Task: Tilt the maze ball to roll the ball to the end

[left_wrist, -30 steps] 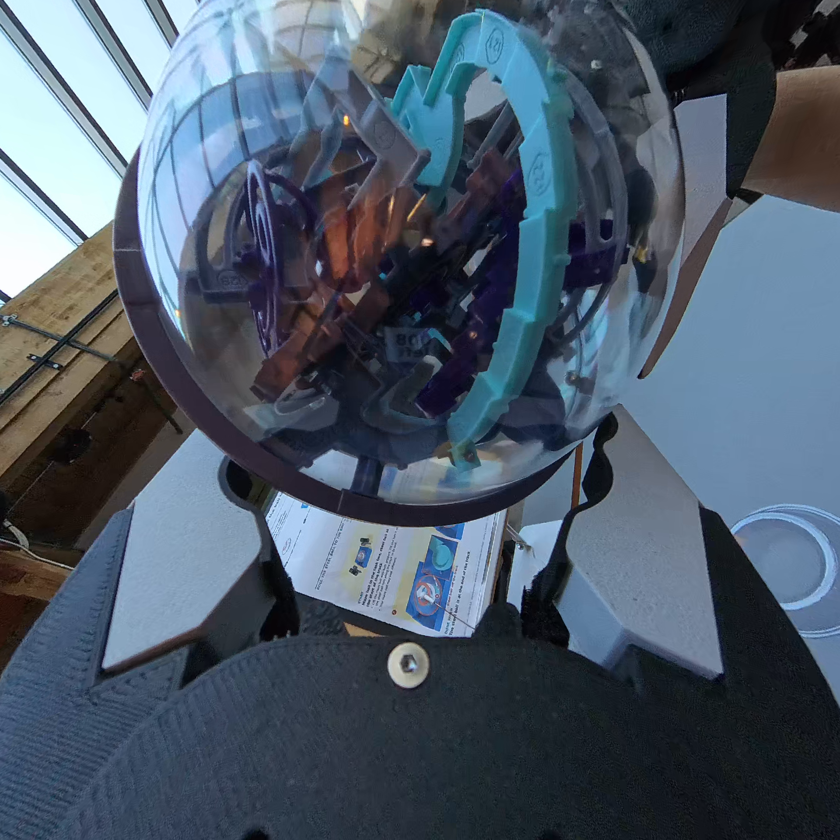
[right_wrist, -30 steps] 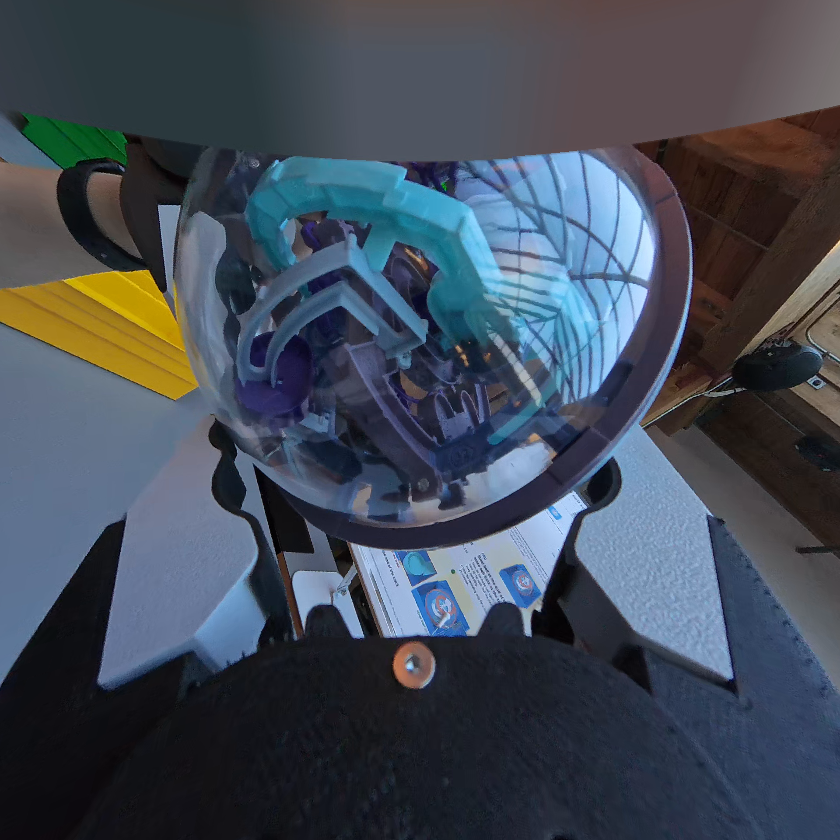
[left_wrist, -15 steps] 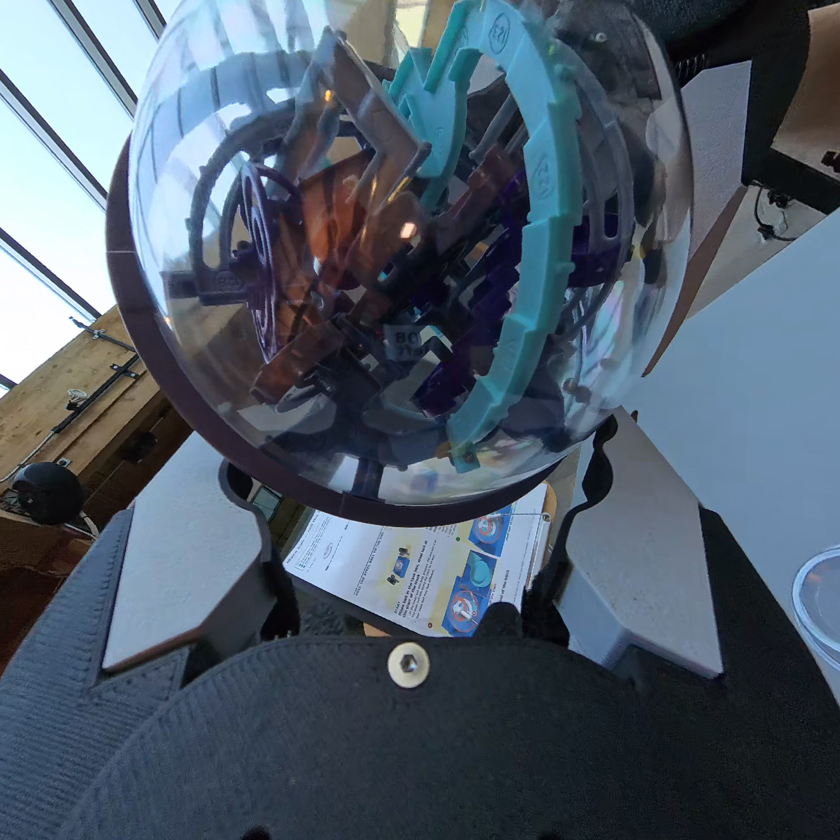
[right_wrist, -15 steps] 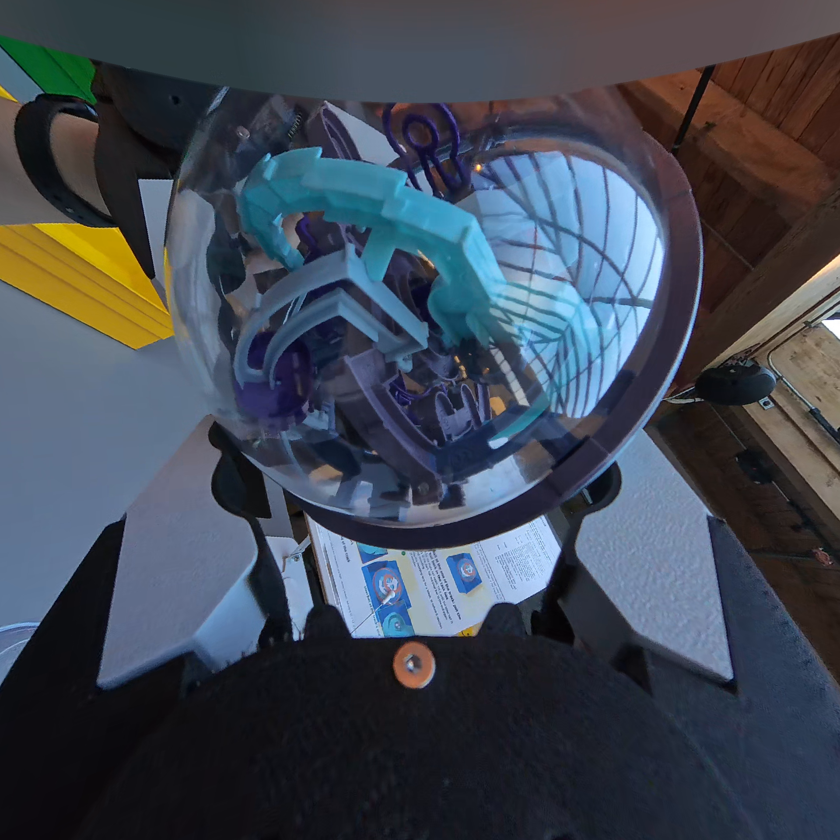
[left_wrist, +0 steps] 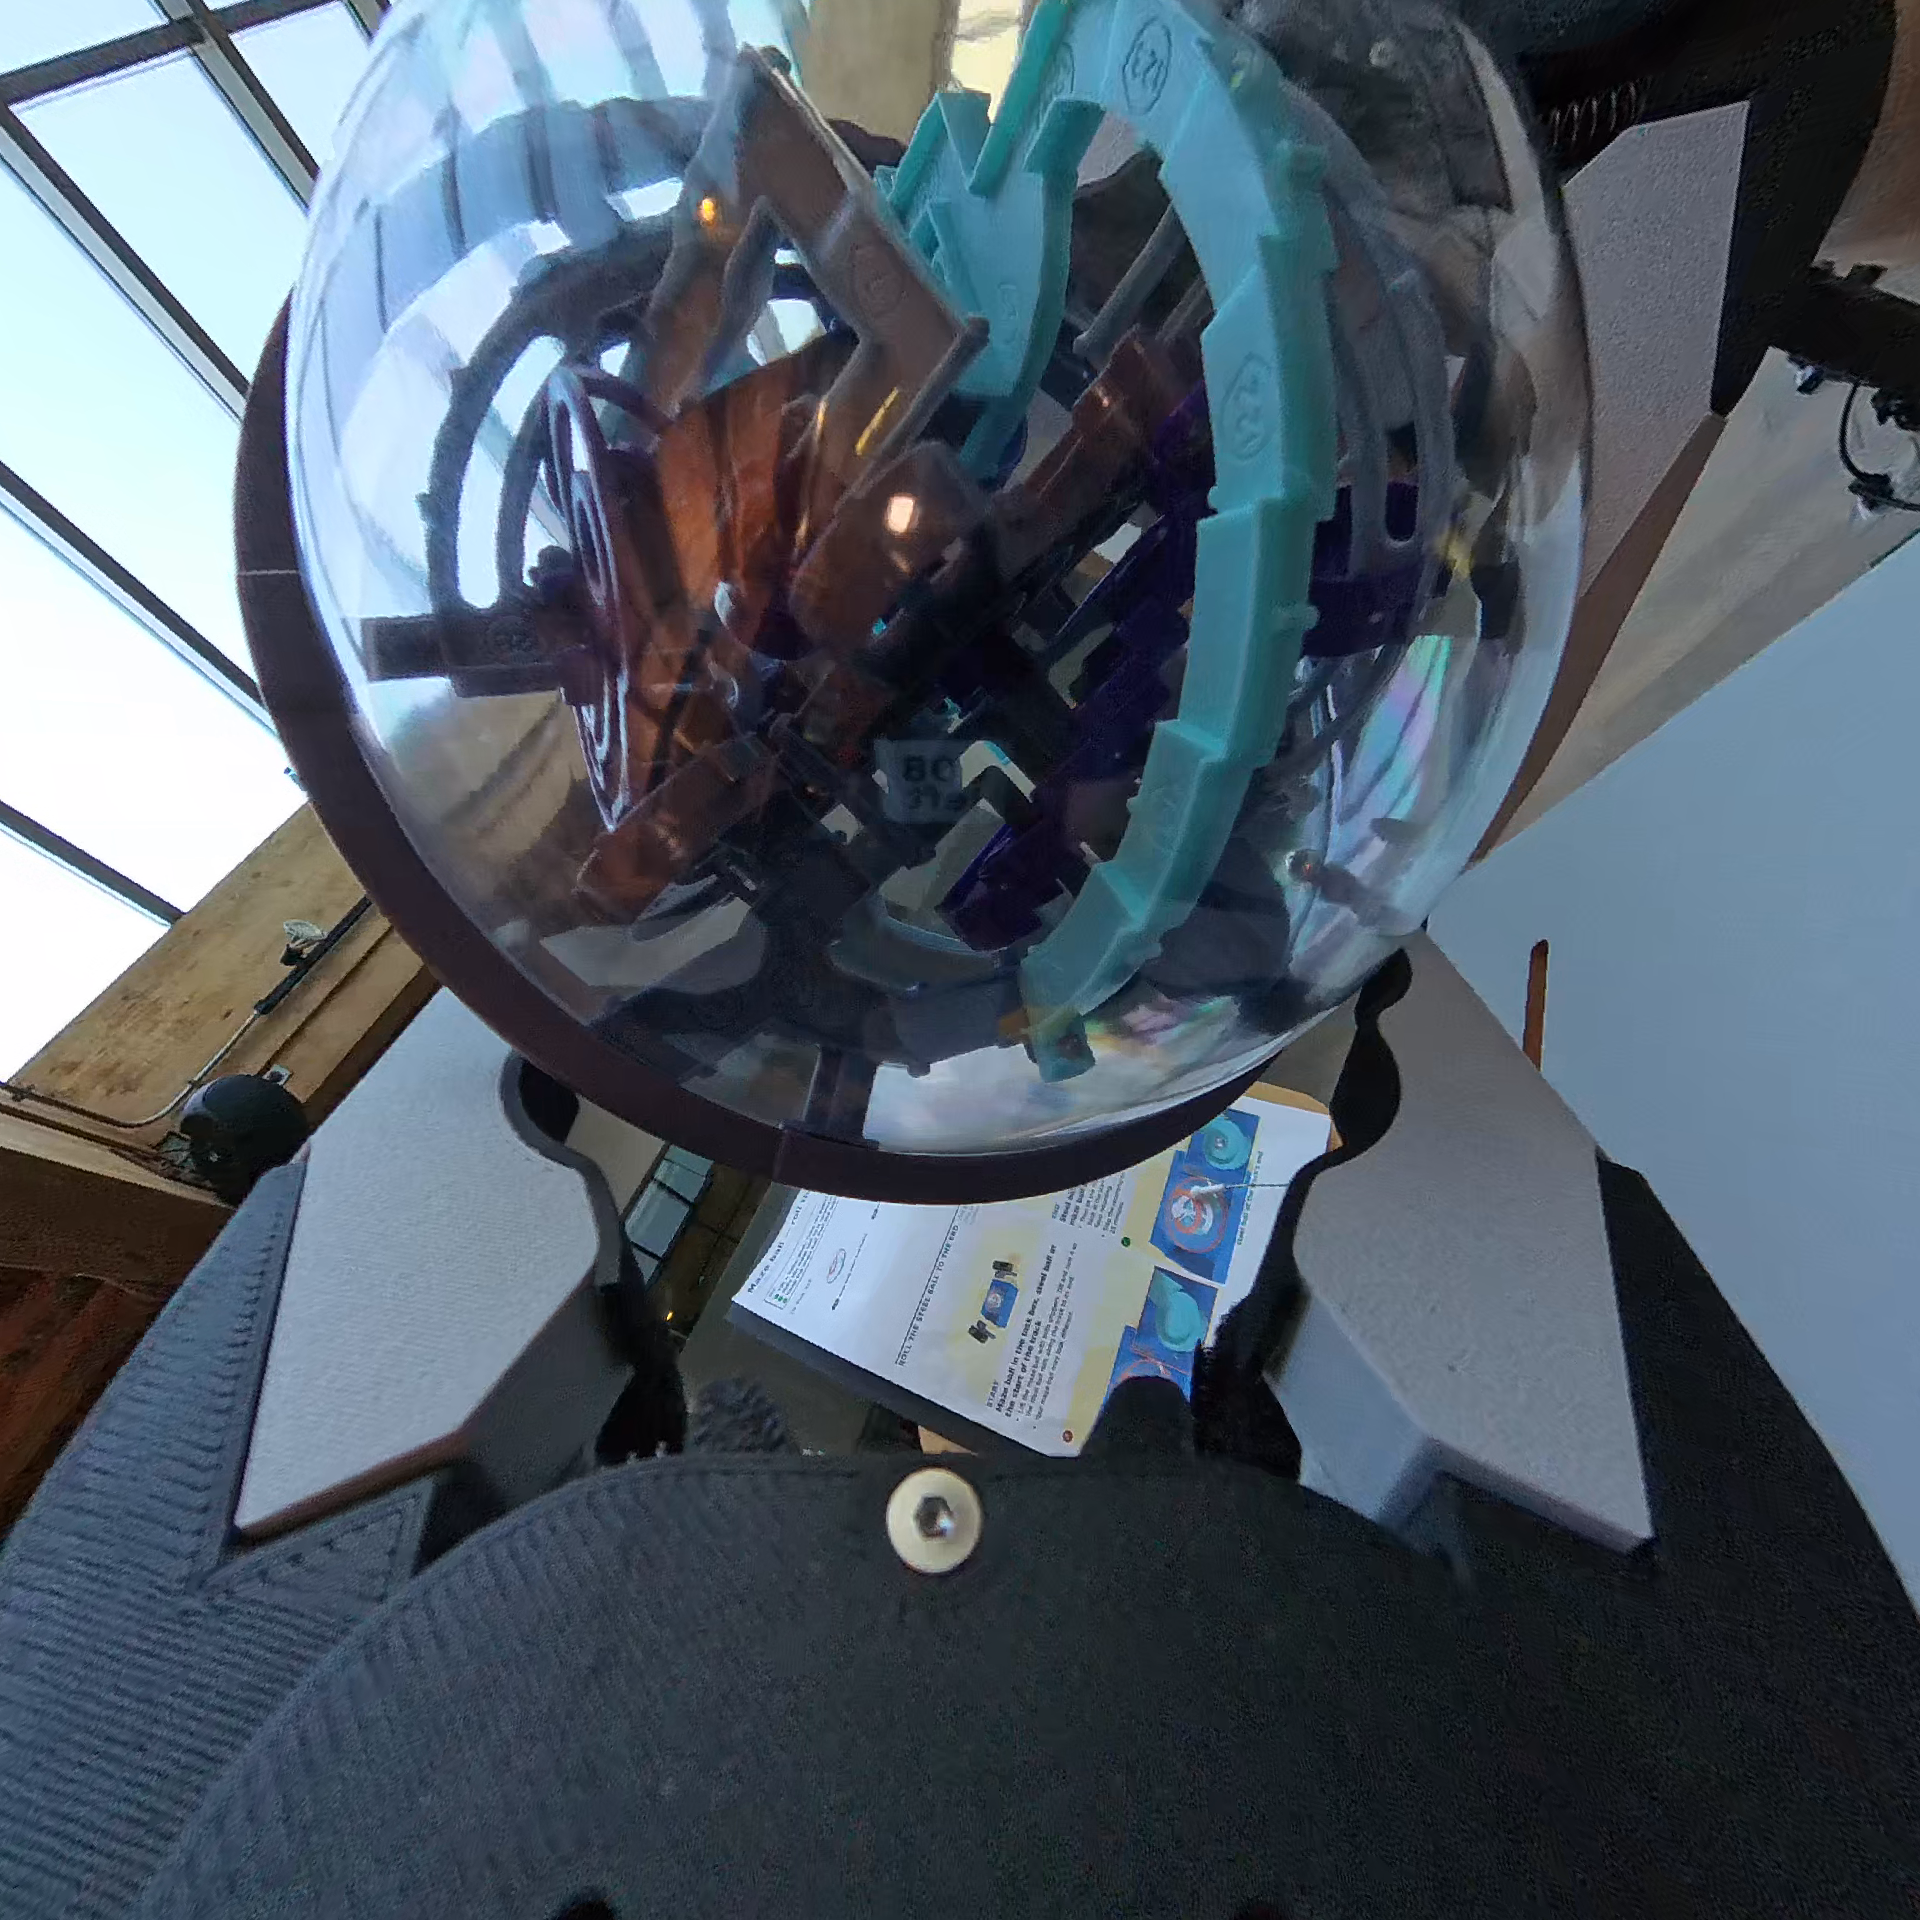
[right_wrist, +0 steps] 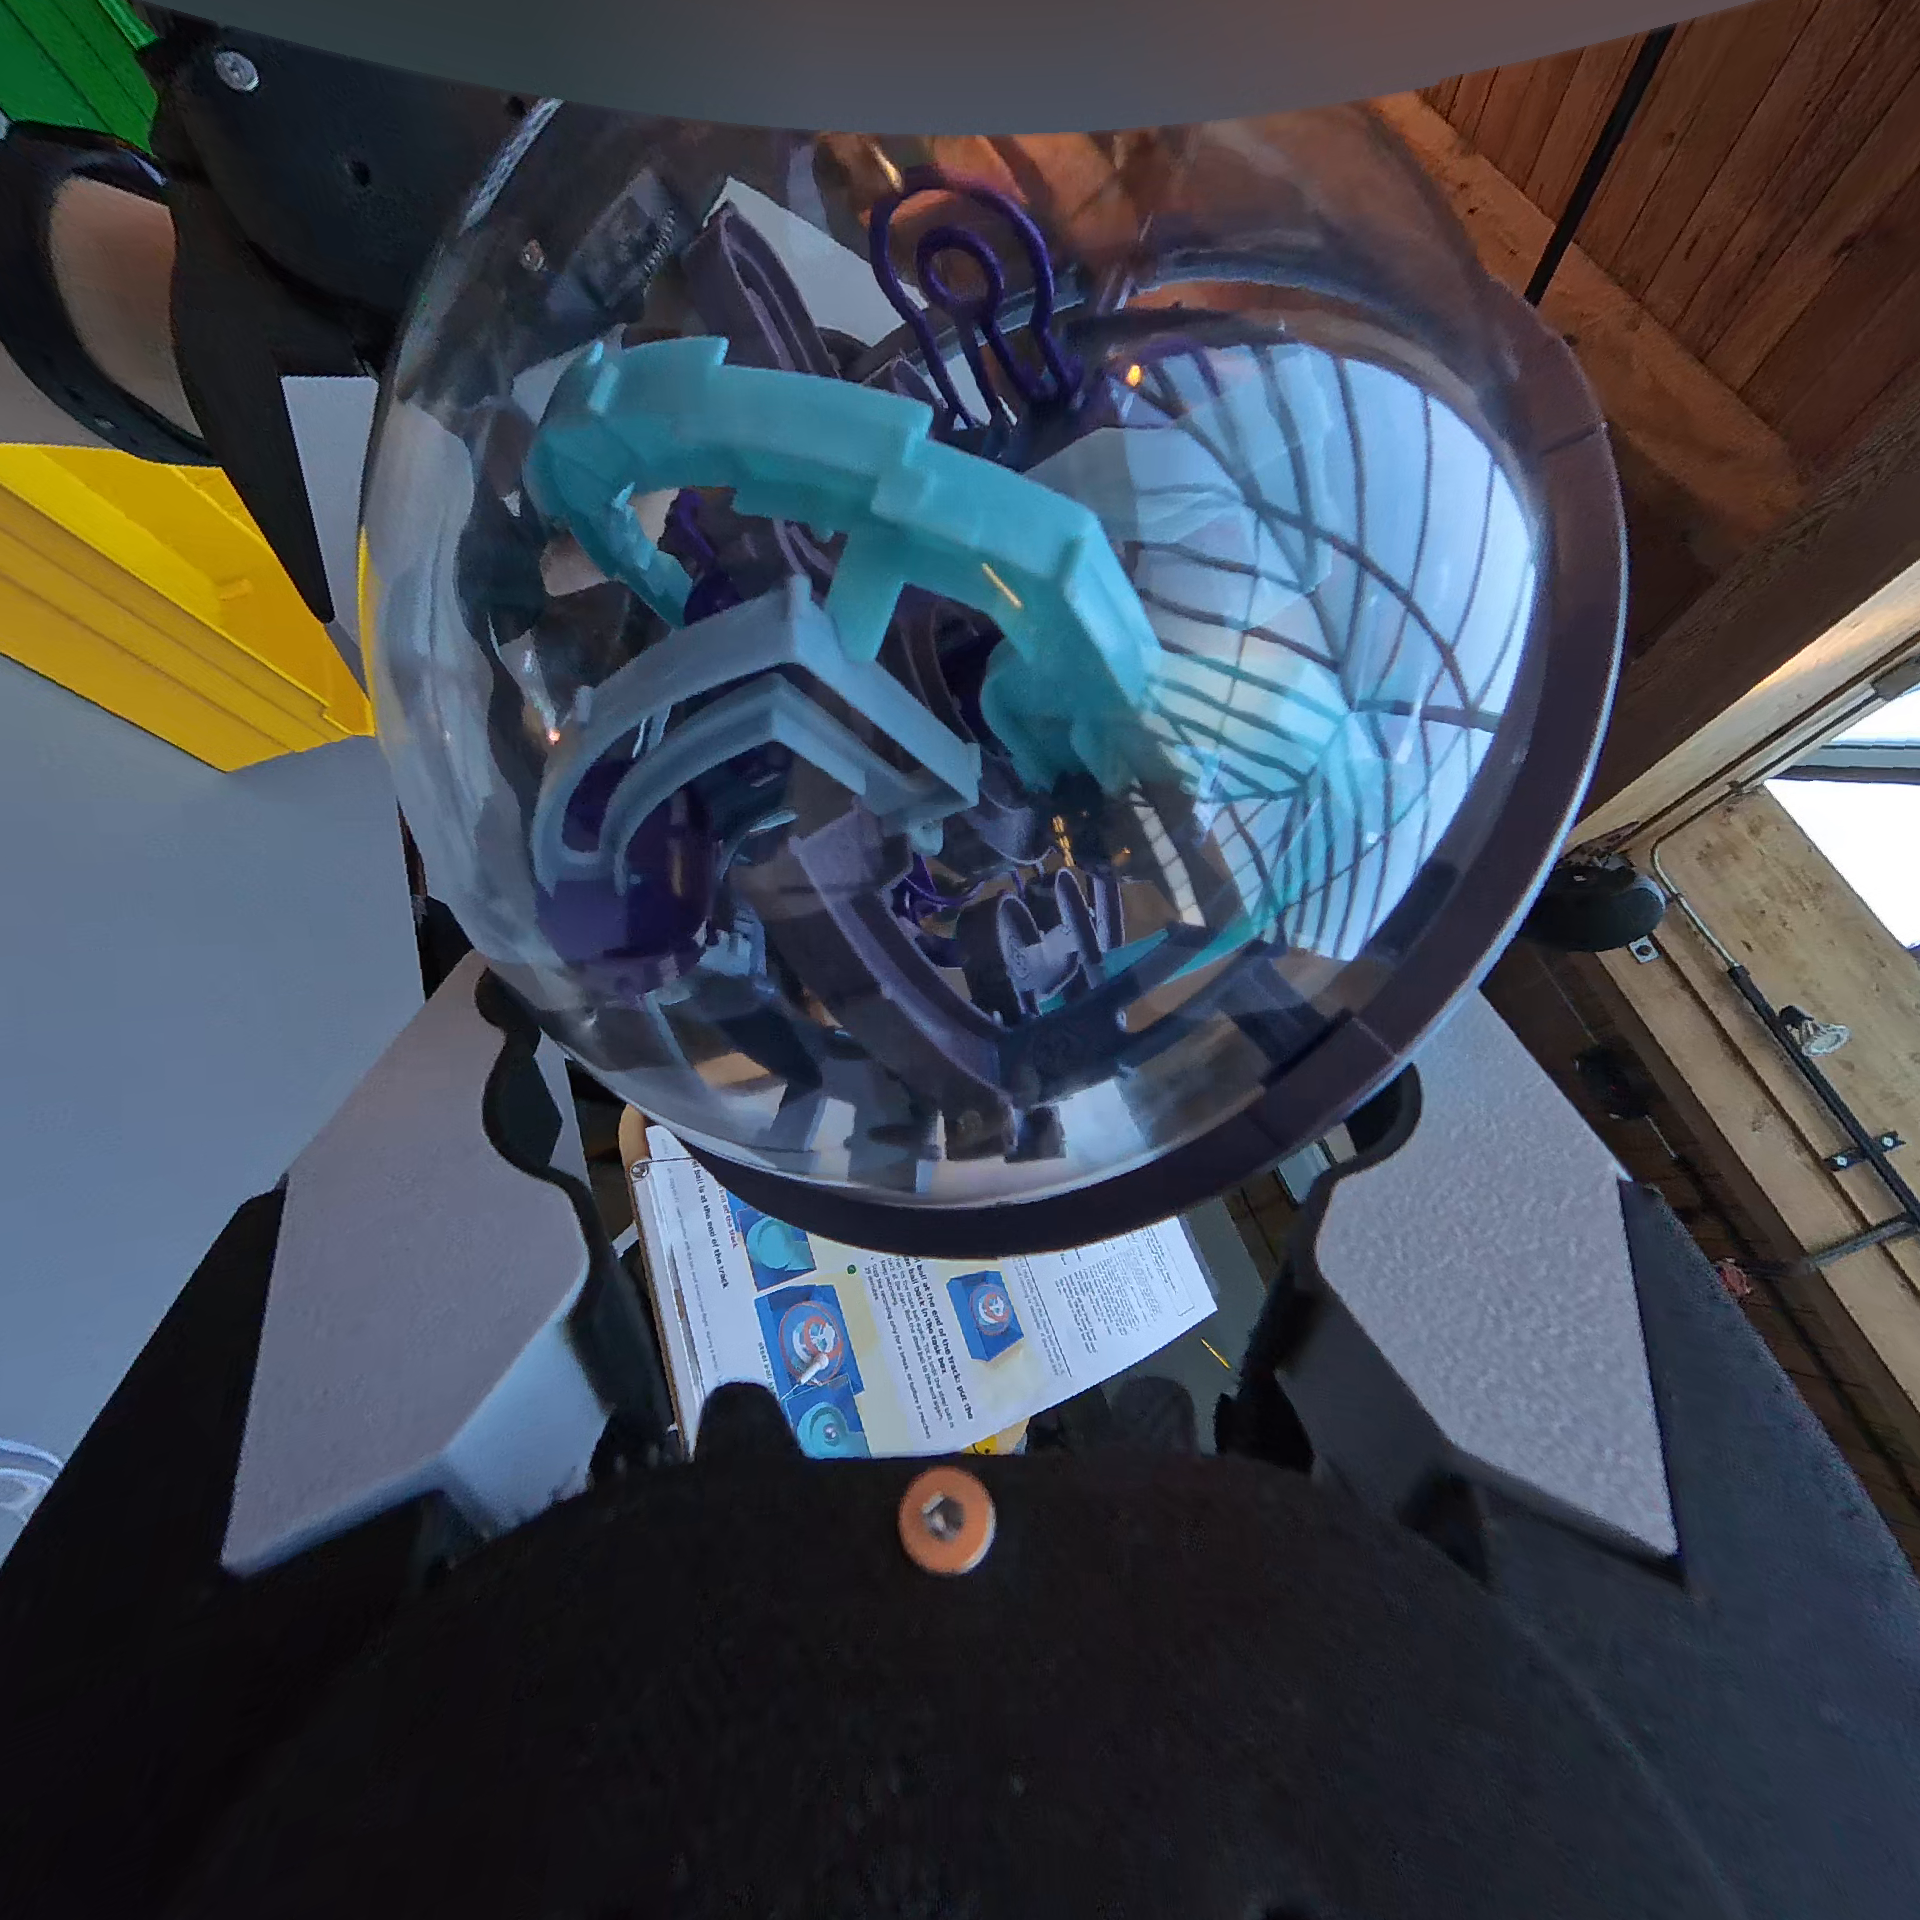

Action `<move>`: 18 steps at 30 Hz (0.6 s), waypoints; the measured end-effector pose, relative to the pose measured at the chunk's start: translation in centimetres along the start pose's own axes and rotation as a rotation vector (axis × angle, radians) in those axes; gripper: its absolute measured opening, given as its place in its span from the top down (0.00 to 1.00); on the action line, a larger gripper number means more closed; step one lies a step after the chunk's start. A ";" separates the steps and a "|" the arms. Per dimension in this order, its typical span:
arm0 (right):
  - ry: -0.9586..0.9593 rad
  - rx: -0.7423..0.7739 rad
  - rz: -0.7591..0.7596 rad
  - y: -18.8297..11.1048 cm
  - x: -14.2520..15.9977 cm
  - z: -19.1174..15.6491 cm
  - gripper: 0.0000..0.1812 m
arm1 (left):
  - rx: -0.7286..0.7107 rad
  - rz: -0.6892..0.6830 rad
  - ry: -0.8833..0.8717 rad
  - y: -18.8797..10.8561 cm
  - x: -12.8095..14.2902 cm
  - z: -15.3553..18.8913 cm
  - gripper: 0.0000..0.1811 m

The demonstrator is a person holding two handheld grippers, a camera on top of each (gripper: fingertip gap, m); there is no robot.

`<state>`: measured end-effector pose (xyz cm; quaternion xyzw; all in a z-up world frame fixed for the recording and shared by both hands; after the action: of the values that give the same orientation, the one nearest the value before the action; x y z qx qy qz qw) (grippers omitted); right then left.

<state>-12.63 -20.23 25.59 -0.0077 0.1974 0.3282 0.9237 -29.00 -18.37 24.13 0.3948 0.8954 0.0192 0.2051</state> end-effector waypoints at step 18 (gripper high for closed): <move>0.037 -0.042 -0.068 1.0 1.0 -1.0 0.13 | 0.040 -0.023 -0.070 0.8 1.4 1.3 0.18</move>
<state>-12.84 -19.00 24.42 -0.0396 0.2072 0.3005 0.9302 -28.82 -17.01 22.58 0.3890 0.8923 -0.0150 0.2288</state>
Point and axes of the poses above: each gripper's, where its closed fingertips meet, y out along the fingers, x out of its underside, z = x × y across the jaws, the point moved 9 cm from there along -y, back along the fingers, and after that the axes turned 14 degrees about -z, right-handed, at the moved point
